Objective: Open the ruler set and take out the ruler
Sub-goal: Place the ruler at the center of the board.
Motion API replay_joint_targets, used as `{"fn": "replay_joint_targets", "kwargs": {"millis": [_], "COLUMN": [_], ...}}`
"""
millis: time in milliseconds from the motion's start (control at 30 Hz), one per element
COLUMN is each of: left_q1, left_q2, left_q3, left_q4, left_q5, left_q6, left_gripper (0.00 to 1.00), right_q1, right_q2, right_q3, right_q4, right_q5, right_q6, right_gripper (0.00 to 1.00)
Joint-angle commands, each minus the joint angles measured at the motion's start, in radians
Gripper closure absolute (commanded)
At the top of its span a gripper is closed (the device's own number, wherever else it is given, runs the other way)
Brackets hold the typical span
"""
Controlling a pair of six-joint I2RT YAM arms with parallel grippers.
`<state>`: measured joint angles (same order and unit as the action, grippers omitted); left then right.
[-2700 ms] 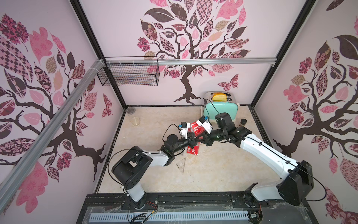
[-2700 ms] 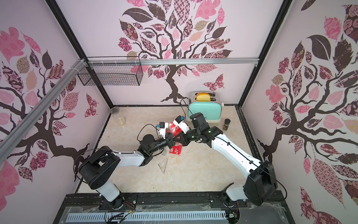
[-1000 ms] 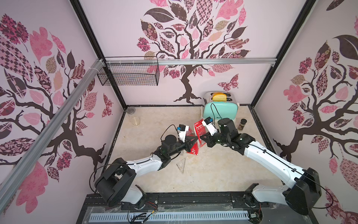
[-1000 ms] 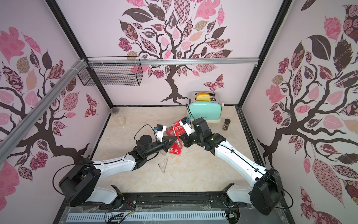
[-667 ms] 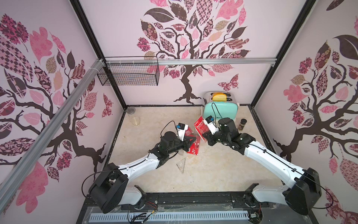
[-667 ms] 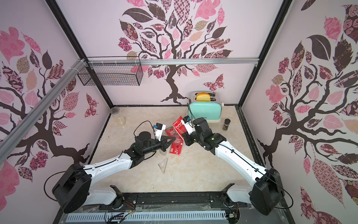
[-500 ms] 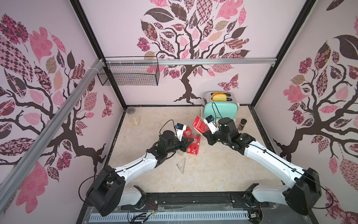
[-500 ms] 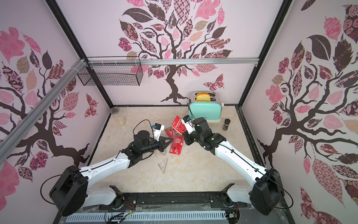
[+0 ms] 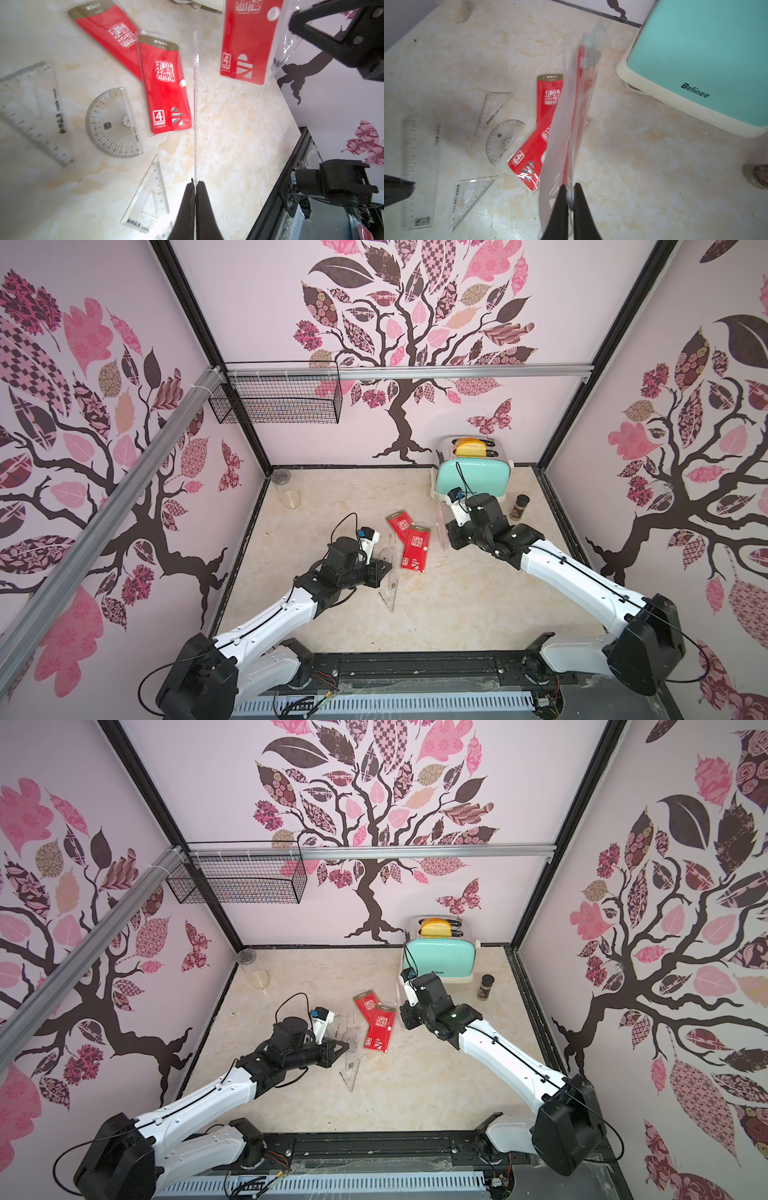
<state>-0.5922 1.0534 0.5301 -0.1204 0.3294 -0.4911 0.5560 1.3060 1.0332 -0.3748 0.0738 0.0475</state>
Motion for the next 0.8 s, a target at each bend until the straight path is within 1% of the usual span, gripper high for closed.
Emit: {"fn": "replay_joint_targets", "kwargs": {"millis": [0,67,200,300,367,467,533,600,767], "left_q1": [0.021,0.032,0.038,0.039,0.039,0.040,0.040,0.044,0.069], "left_q2": [-0.044,-0.050,-0.081,-0.095,-0.091,-0.069,-0.053,-0.028,0.028], "left_q3": [-0.037,-0.050,-0.101,-0.108,-0.102,-0.104,-0.109,-0.130,-0.139], "left_q4": [-0.098,-0.118,-0.121,-0.175,-0.233,-0.257,-0.281,-0.266,-0.235], "left_q5": [-0.034,-0.033,-0.068,-0.112,-0.162,-0.186,-0.218,-0.231,-0.193], "left_q6": [-0.025,-0.049,-0.088,-0.091,-0.090,-0.103,-0.107,-0.112,-0.114], "left_gripper": [1.00,1.00,1.00,1.00,1.00,1.00,1.00,1.00,1.00], "right_q1": [-0.033,-0.064,-0.133,-0.188,-0.231,-0.287,-0.303,-0.306,-0.307], "right_q2": [-0.007,-0.033,-0.078,-0.082,-0.079,-0.057,-0.032,0.001,0.095], "right_q3": [0.023,0.009,-0.023,-0.048,-0.077,-0.099,-0.099,-0.102,-0.099], "right_q4": [-0.131,-0.156,-0.192,-0.216,-0.214,-0.216,-0.223,-0.217,-0.183], "right_q5": [0.136,0.155,0.181,0.210,0.197,0.197,0.212,0.217,0.187], "right_q6": [0.042,0.057,0.074,0.075,0.071,0.077,0.078,0.080,0.075], "right_gripper": [1.00,1.00,1.00,1.00,1.00,1.00,1.00,1.00,1.00]}}
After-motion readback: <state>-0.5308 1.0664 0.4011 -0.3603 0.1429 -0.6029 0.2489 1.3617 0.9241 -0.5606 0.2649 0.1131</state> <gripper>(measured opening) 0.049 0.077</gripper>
